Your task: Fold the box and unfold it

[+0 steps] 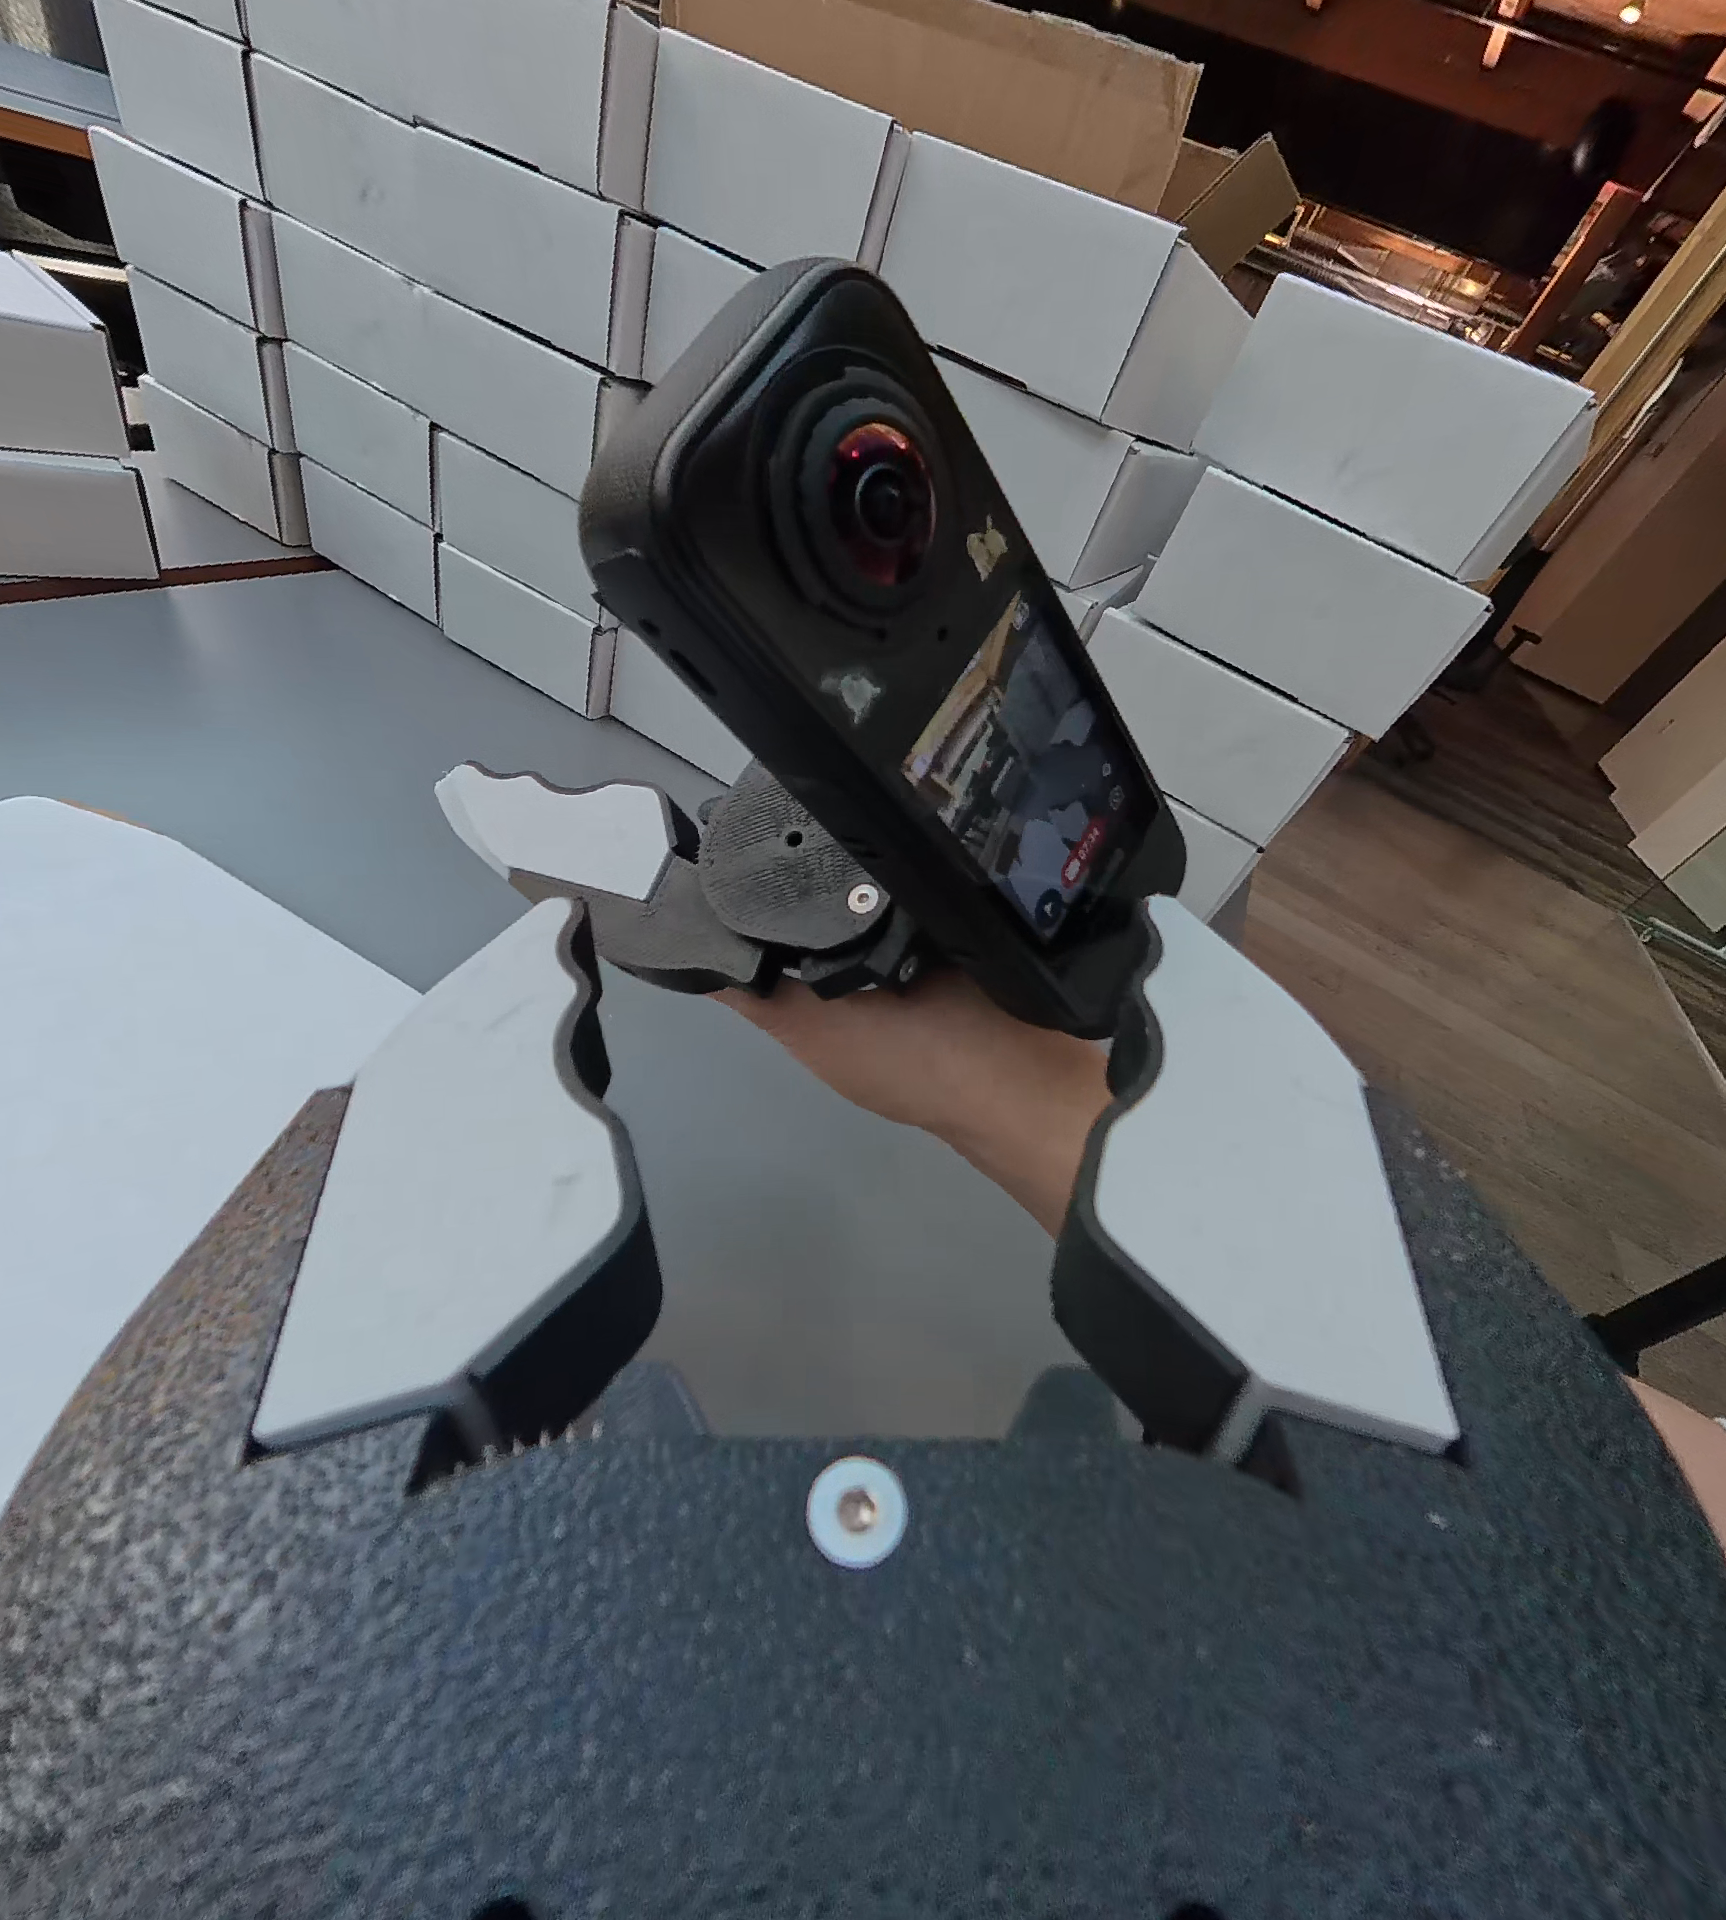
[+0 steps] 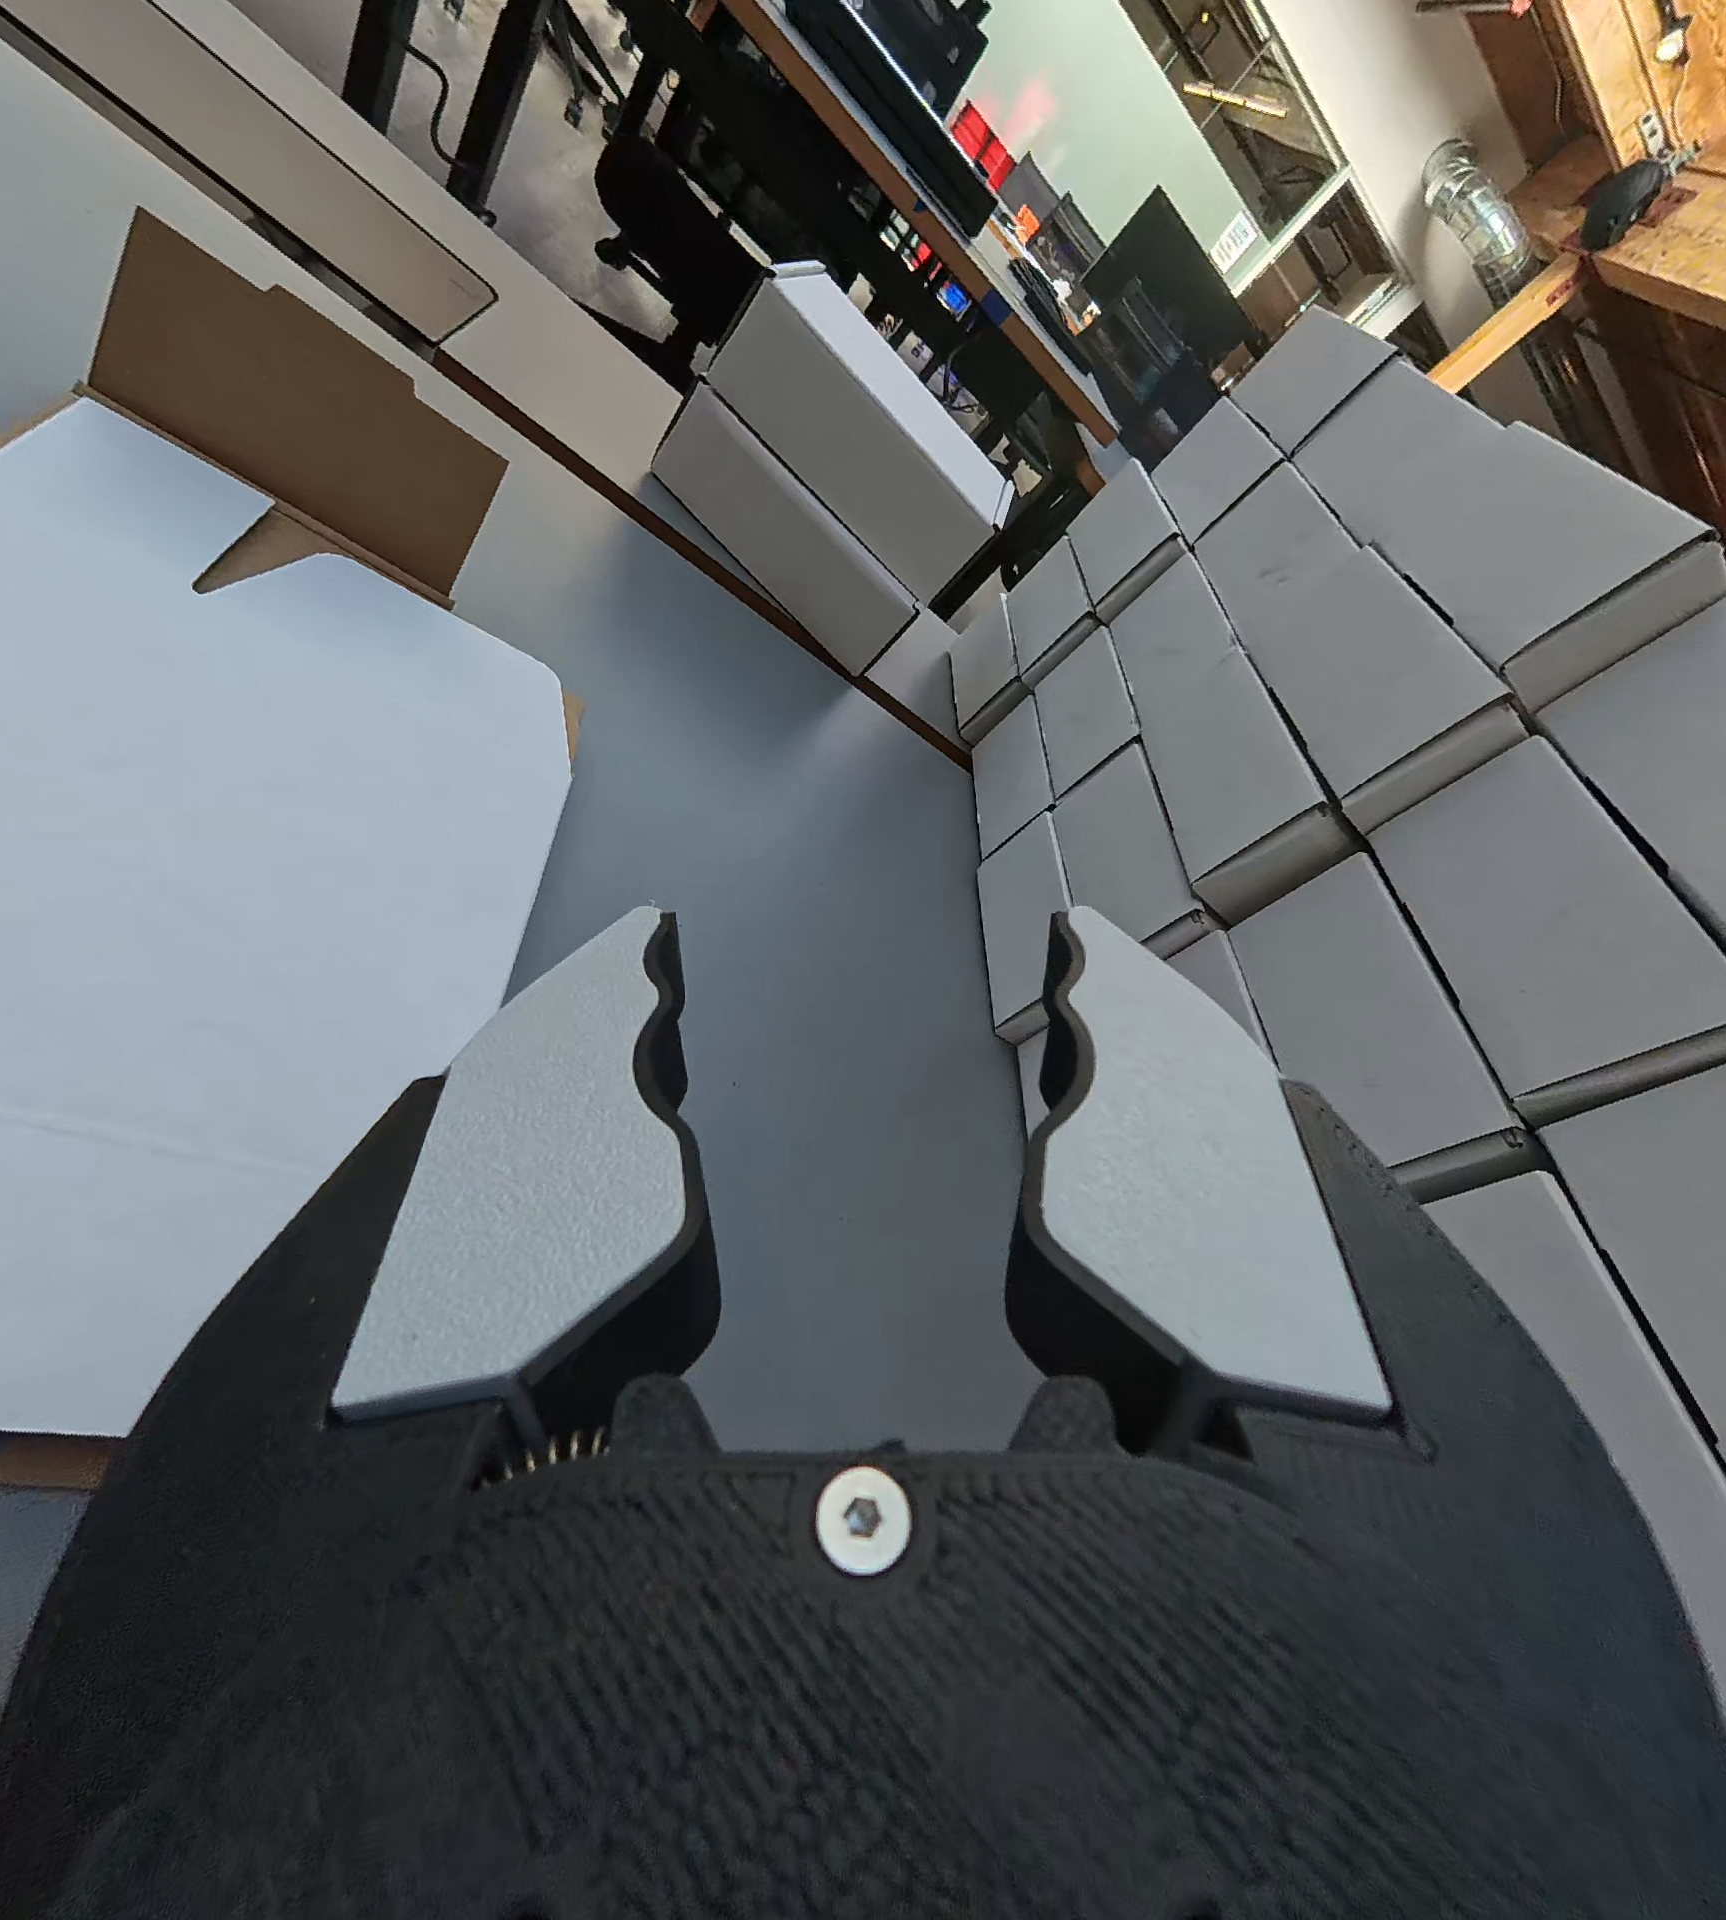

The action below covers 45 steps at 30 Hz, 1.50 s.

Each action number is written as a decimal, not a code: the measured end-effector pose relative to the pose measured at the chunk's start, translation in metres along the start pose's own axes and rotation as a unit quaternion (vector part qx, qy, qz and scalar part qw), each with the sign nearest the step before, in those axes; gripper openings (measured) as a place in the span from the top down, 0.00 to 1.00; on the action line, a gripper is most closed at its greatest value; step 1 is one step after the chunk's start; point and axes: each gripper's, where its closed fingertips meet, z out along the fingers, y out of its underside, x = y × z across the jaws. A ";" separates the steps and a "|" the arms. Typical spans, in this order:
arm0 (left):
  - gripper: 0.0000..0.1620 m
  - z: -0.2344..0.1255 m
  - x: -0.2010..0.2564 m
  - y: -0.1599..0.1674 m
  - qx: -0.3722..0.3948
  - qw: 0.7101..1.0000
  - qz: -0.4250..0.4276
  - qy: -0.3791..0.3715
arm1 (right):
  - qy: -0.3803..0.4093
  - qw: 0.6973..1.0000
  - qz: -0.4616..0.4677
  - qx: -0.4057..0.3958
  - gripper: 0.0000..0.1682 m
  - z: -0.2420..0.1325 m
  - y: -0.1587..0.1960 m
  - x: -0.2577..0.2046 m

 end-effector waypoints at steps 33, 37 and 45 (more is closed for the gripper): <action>0.29 0.002 -0.001 0.008 -0.019 0.999 0.027 -0.024 | 0.029 0.999 -0.014 -0.017 0.55 -0.011 0.018 0.011; 0.29 0.002 -0.001 0.009 -0.019 0.999 0.025 -0.023 | 0.028 0.999 -0.015 -0.018 0.55 -0.010 0.019 0.010; 0.29 0.003 -0.001 0.013 -0.023 0.999 0.023 -0.022 | 0.020 0.999 -0.011 -0.021 0.55 -0.009 0.024 0.006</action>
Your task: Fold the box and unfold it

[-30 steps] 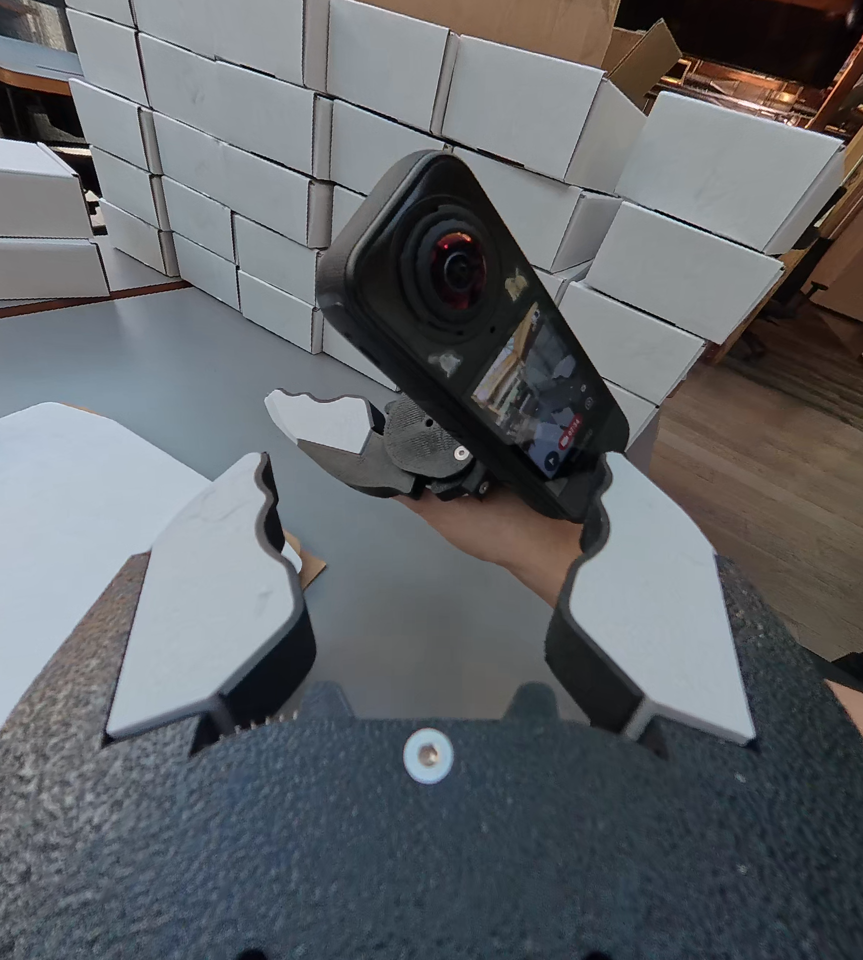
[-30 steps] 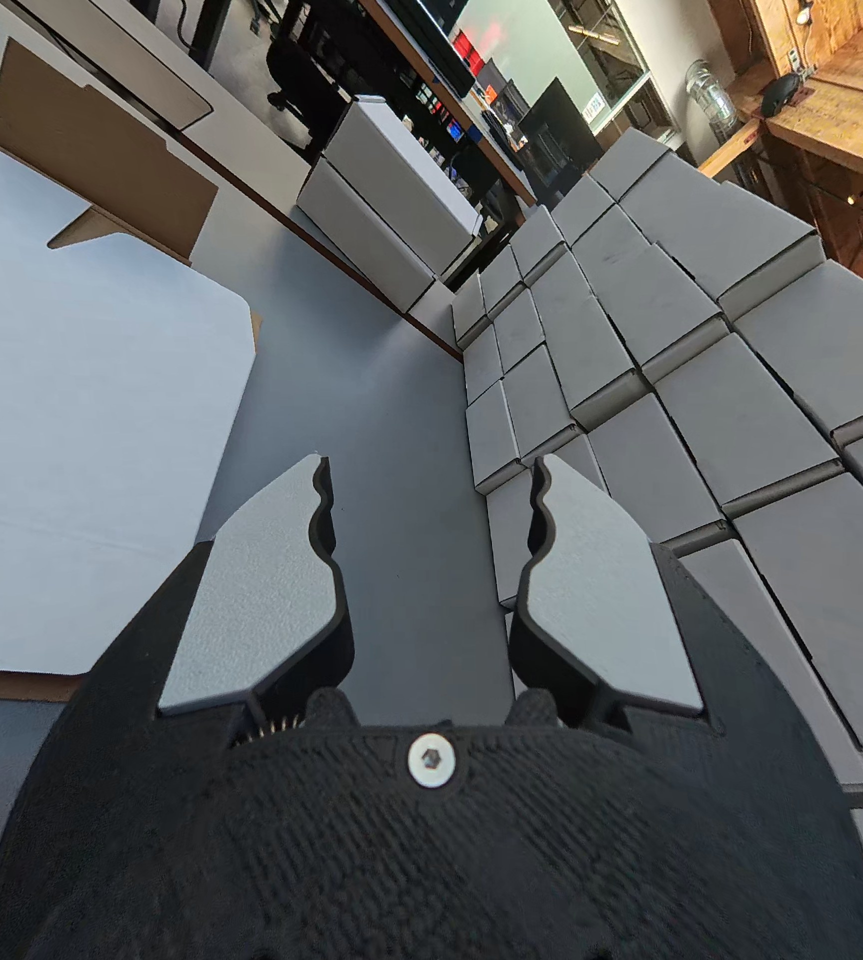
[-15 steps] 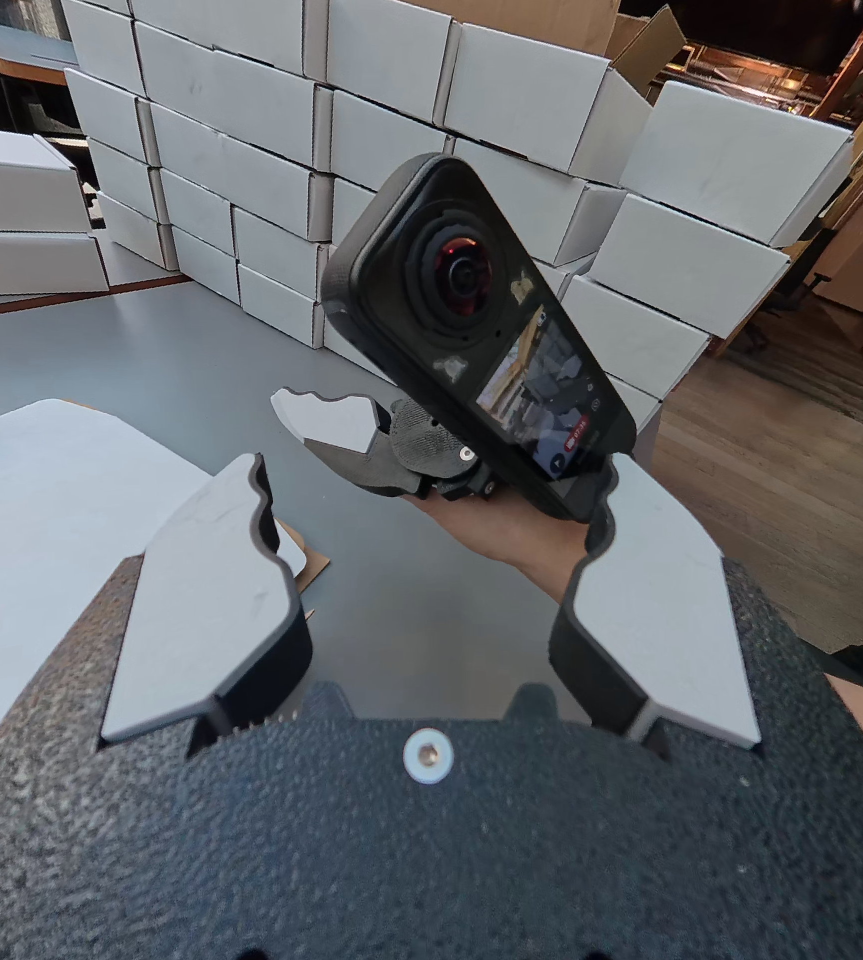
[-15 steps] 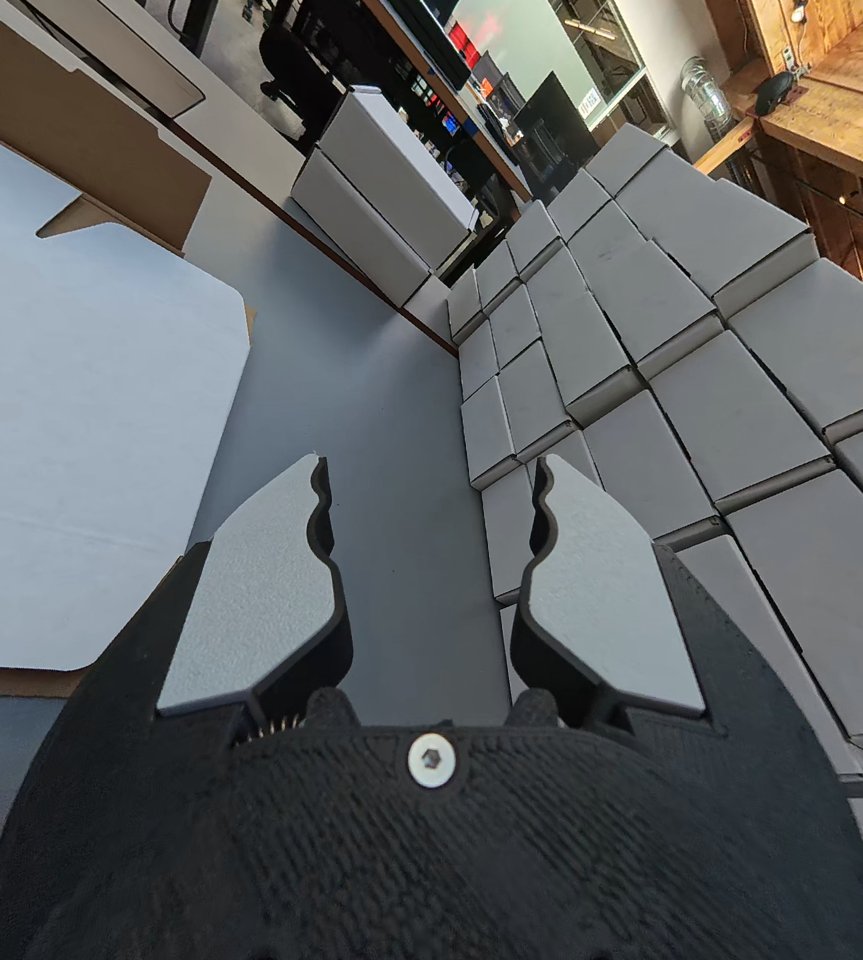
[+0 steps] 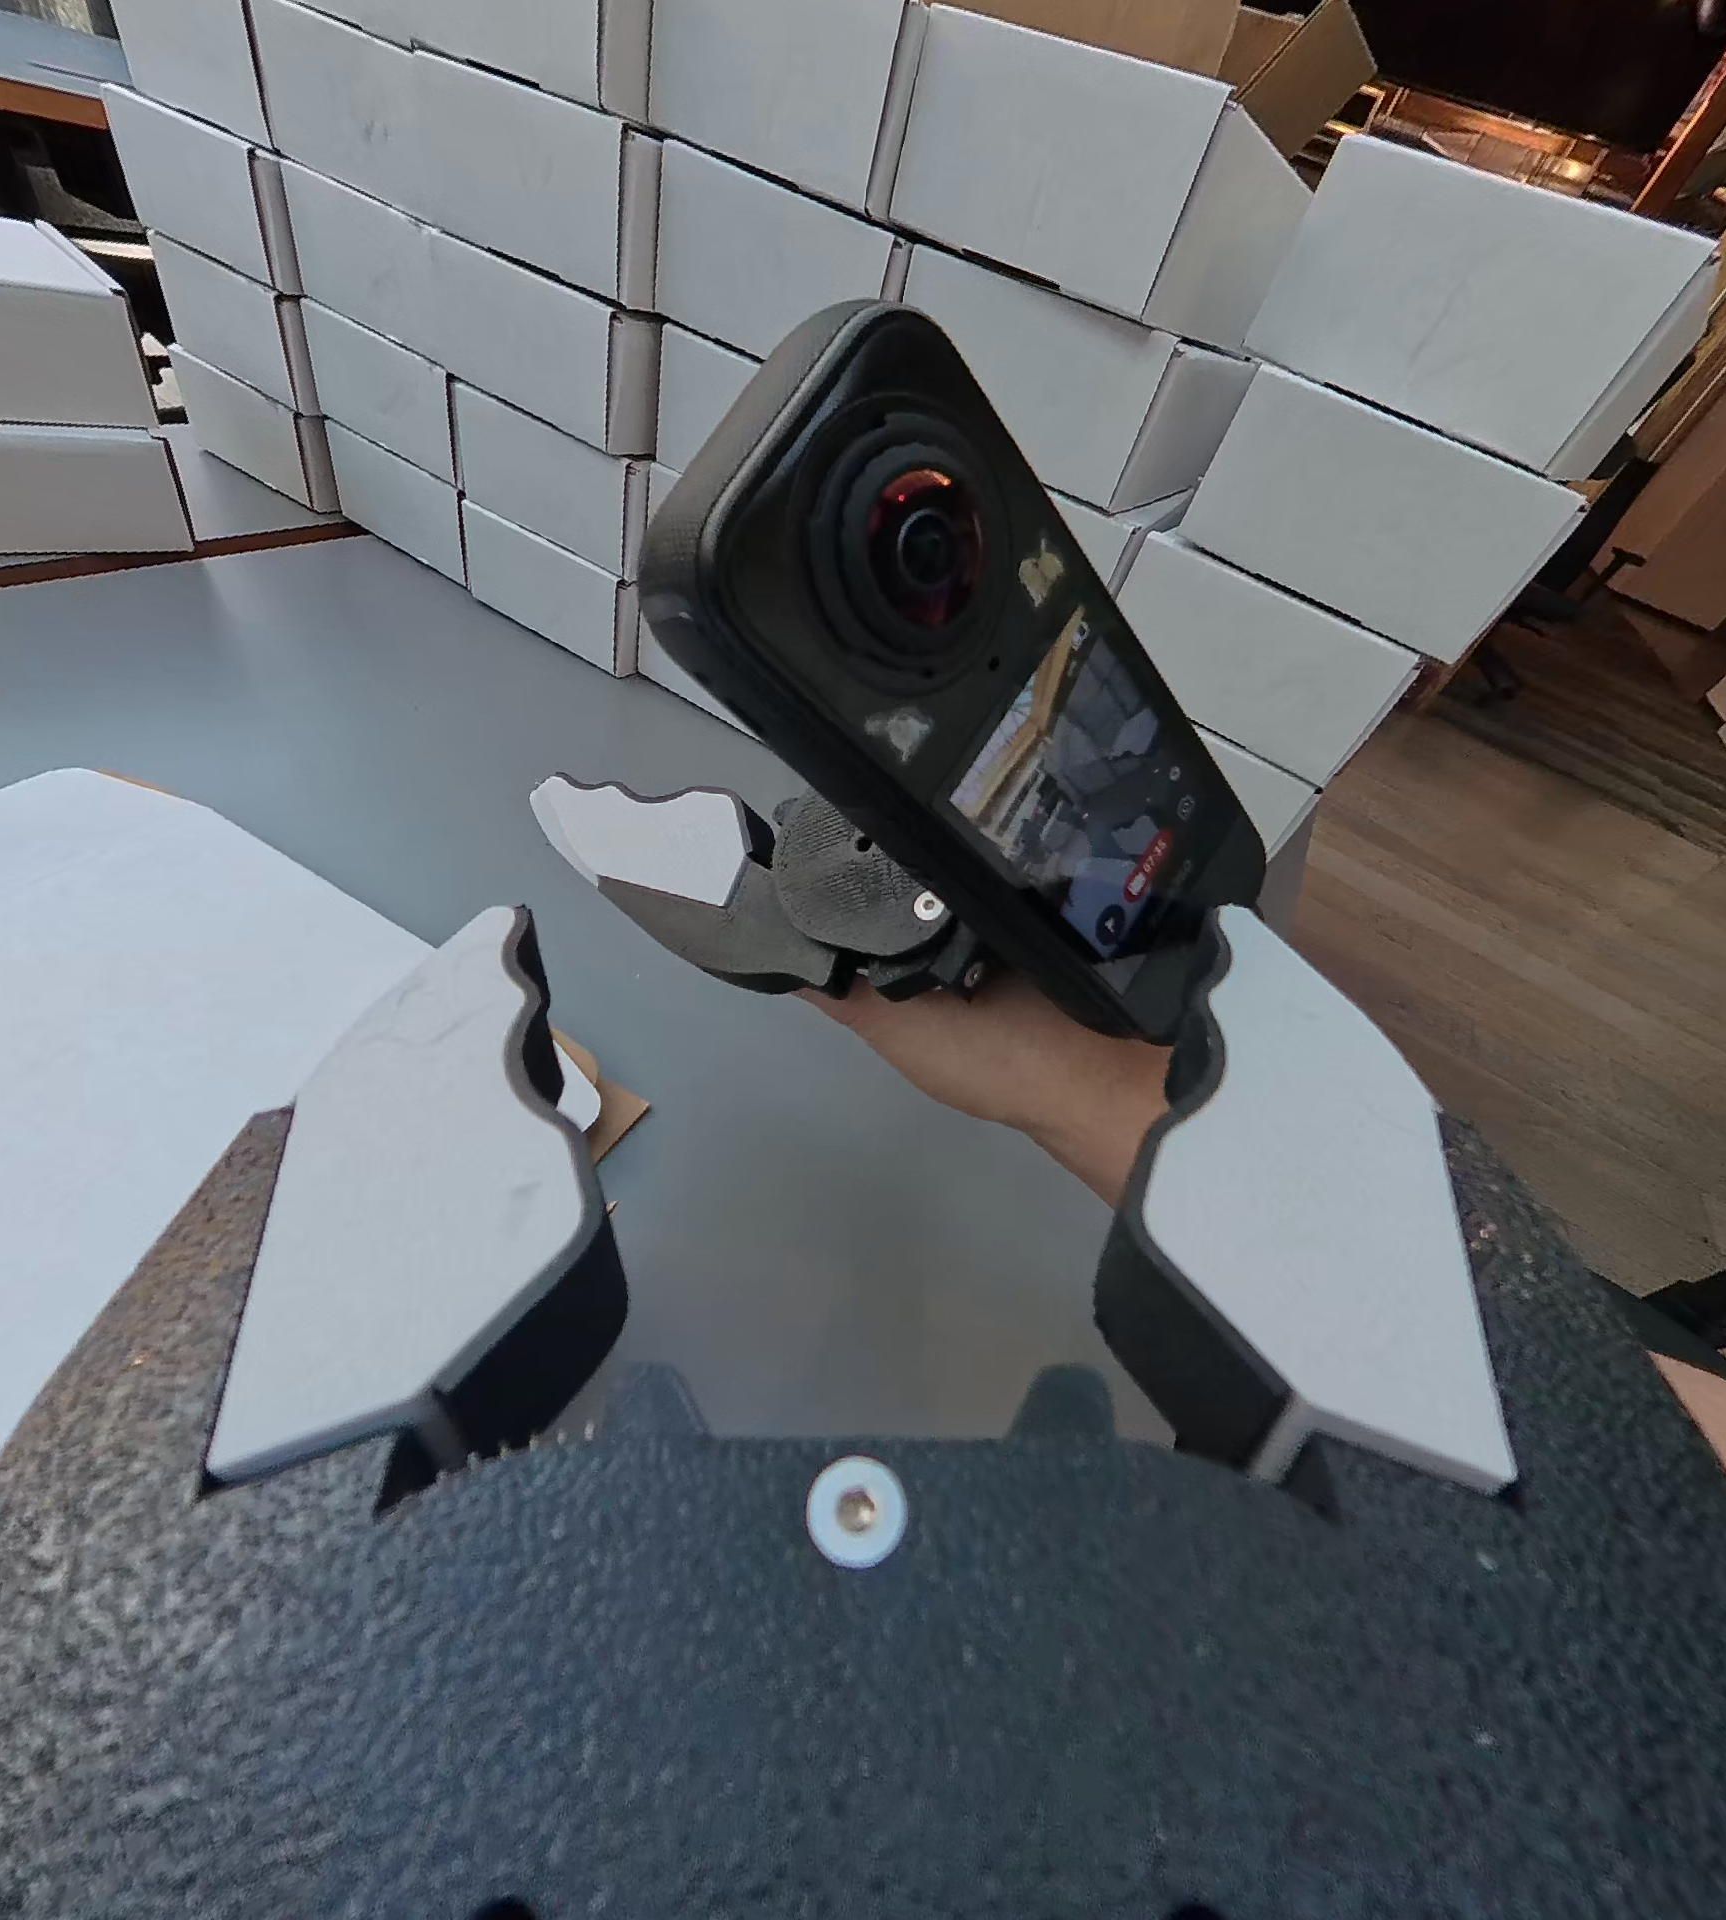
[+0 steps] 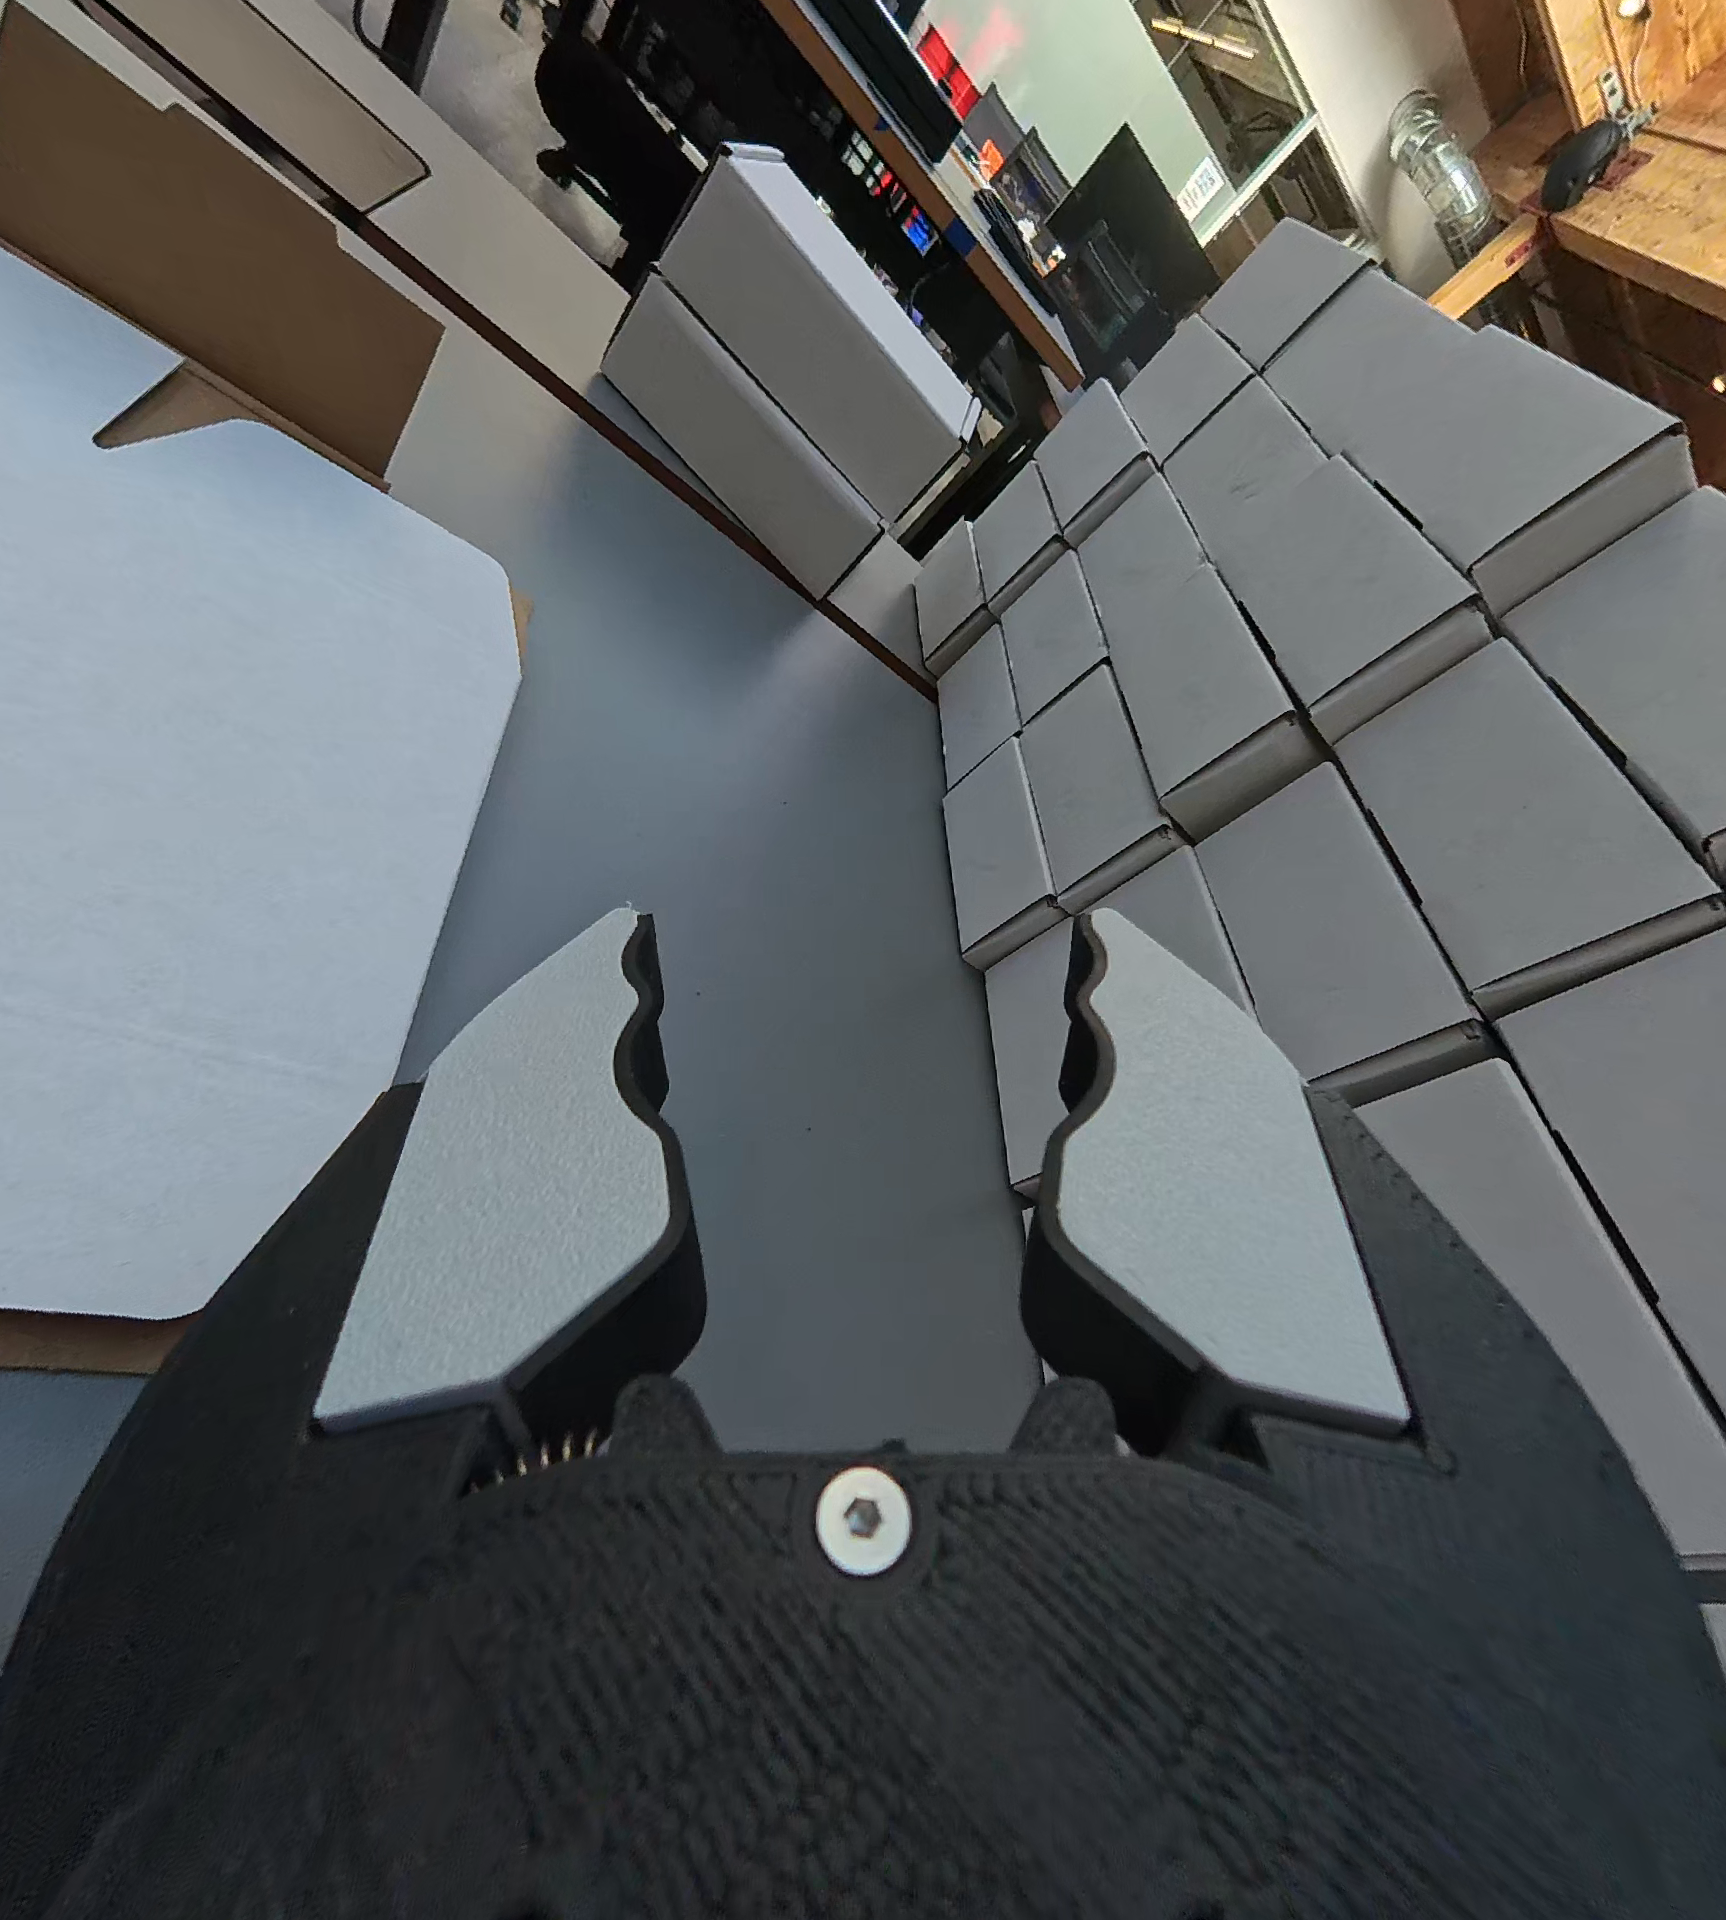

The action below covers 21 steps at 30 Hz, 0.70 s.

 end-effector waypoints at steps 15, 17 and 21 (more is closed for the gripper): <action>0.33 -0.002 0.003 -0.001 -0.001 0.999 0.038 -0.008 | -0.028 0.999 0.024 -0.002 0.56 0.003 0.004 -0.007; 0.33 -0.004 0.004 -0.003 0.002 0.999 0.041 -0.005 | -0.034 0.999 0.035 -0.006 0.57 0.004 0.007 -0.004; 0.33 -0.012 -0.007 -0.012 0.016 0.998 0.047 -0.024 | -0.044 0.997 0.064 -0.010 0.57 0.006 0.013 0.002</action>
